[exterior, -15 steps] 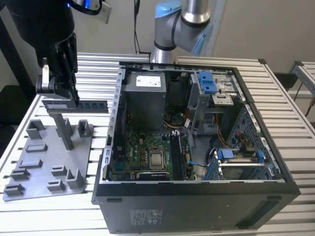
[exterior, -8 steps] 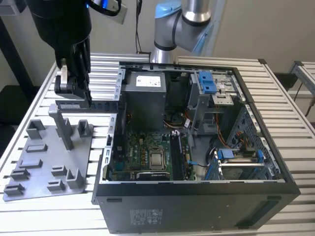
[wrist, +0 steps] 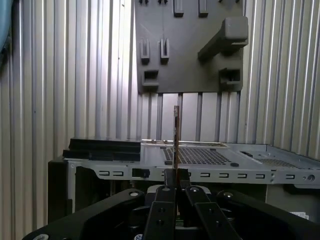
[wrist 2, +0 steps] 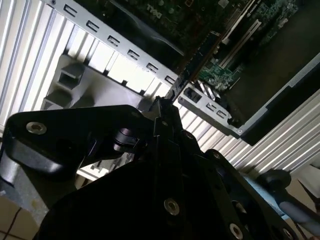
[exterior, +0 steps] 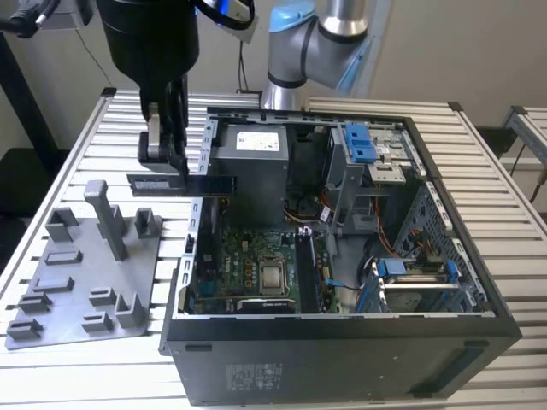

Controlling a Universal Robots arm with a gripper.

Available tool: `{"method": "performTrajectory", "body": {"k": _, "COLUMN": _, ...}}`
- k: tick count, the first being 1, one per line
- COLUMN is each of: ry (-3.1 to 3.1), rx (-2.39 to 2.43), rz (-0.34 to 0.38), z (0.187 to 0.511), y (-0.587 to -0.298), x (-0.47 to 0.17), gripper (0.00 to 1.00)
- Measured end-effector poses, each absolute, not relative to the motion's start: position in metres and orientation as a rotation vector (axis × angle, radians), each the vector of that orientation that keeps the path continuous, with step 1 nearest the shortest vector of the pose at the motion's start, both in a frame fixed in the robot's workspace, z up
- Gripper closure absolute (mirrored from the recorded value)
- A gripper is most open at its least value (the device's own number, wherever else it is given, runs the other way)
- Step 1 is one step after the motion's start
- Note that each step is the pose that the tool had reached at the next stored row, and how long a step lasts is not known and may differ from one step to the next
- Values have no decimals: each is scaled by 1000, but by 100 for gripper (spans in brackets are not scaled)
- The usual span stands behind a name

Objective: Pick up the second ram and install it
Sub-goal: 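Pick up the second ram and move it above second insertion slot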

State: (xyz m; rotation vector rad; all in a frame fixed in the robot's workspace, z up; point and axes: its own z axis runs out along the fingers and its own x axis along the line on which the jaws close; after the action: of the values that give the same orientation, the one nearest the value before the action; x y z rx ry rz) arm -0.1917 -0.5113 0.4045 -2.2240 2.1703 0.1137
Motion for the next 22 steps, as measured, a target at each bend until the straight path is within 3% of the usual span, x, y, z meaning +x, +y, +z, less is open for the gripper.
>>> {"method": "performTrajectory", "body": {"k": 22, "ry": 2169, "rx": -2225, "rz": 114, "z": 404, "y": -511, "x": -92, "gripper": 86}}
